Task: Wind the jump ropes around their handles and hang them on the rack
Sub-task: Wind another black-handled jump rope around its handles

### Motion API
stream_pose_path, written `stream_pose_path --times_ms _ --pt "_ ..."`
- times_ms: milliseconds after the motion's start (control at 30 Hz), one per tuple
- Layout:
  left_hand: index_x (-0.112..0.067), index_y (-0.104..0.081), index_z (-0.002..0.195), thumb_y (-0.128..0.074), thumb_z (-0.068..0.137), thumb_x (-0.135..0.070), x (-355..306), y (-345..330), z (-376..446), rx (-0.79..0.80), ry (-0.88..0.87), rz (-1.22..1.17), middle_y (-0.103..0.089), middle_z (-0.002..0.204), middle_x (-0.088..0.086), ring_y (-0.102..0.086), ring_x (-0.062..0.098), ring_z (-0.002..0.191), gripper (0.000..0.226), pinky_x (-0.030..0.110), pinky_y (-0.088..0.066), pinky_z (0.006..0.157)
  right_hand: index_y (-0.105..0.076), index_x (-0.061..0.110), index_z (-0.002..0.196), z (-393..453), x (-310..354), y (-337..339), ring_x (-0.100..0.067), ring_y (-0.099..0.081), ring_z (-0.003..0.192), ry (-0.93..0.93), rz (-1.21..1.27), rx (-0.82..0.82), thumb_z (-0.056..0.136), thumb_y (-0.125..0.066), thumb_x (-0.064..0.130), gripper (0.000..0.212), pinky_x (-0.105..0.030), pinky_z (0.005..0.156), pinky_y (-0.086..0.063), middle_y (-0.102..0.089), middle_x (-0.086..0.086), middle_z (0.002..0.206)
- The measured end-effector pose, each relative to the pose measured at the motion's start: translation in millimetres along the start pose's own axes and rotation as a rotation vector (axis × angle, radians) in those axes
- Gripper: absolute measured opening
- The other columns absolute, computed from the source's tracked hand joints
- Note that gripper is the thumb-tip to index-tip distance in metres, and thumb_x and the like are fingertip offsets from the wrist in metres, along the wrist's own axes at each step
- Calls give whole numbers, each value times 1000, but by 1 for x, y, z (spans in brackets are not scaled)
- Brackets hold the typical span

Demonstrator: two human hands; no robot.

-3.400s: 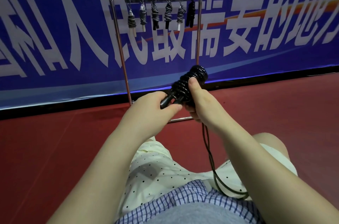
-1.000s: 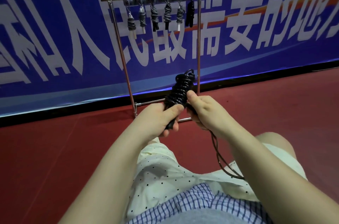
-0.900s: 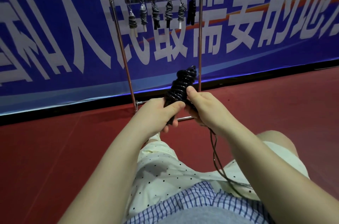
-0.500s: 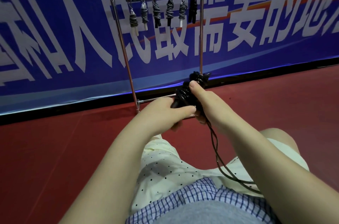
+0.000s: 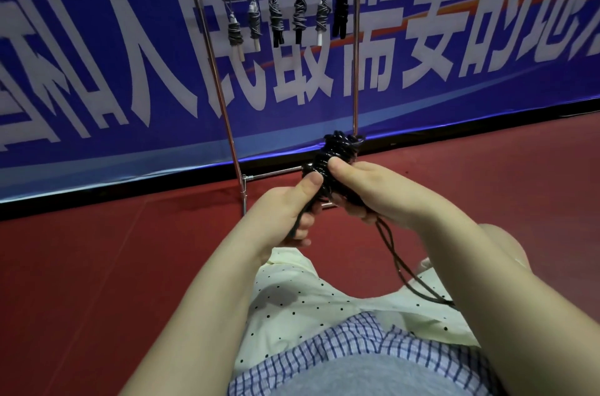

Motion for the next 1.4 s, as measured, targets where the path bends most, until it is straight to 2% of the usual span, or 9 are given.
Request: stream_pose_path --times_ms 167,433,633,833,933,1033,1167,1333,1400 --pt "-14 -56 75 -44 86 -59 4 2 3 -34 12 45 -43 49 -7 -35 7 39 48 26 -48 61 -49 10 67 -3 -4 2 -12 -32 43 -19 -47 -60 95 -36 56 56 -21 40 -27 -41 1 51" --pt "-14 -57 71 -47 87 -56 5 12 8 -102 2 48 -47 51 -5 -38 11 44 46 25 -41 56 -47 15 58 -2 -7 3 -14 -33 38 -76 -94 -168 93 -34 61 59 -20 38 -30 -39 0 45" --pt "-16 -53 60 -58 81 -56 -5 29 11 -275 -139 369 -45 48 -7 -41 12 47 46 30 -36 57 -48 15 68 -3 -8 -5 -14 -36 46 -72 17 -118 93 -31 62 56 -24 47 -31 -43 -5 61" --pt "-19 -66 78 -66 75 -55 -9 22 4 -260 -157 445 -53 57 -10 -48 9 51 37 27 -38 55 -48 16 66 -4 -1 -7 -13 -26 48 -30 101 -150 79 -41 71 57 -28 48 -22 -31 0 57" --pt "-22 -67 84 -68 77 -54 -13 13 3 -145 -167 348 -57 58 -15 -54 6 58 32 26 -41 61 -51 27 49 -5 6 -3 -10 -24 43 17 189 -196 77 -44 59 43 -27 48 -19 -33 6 49" --pt "-20 -66 89 -54 66 -61 -17 6 -3 -27 -127 96 -64 66 -11 -59 11 68 49 29 -46 69 -50 27 48 -8 8 3 -7 -28 40 23 269 -252 73 -44 54 37 -25 47 -21 -40 10 46" --pt "-21 -66 93 -49 76 -55 -20 1 -8 31 -134 27 -71 82 -5 -66 9 77 41 23 -49 66 -45 24 68 -11 17 2 -4 -30 43 74 194 -208 75 -43 48 25 -21 46 -23 -38 10 51" --pt "-16 -67 84 -57 88 -33 -23 5 -7 -71 -185 -7 -67 74 -3 -60 14 71 20 31 -47 71 -49 15 85 -9 19 1 -8 -30 46 87 110 -99 80 -41 53 39 -23 47 -24 -38 10 50" --pt "-16 -67 79 -60 89 -29 -26 11 -7 -148 -243 66 -65 72 -1 -57 14 68 18 29 -44 67 -49 13 81 -9 17 2 -10 -34 47 70 62 -62 82 -40 56 44 -23 47 -27 -43 8 51"
Point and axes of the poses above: each hand's wrist, its own z-axis towards the middle knuckle, its own y-axis out of the back of the hand, x = y × z, the point moved 8 cm from there along z, towards the middle knuckle
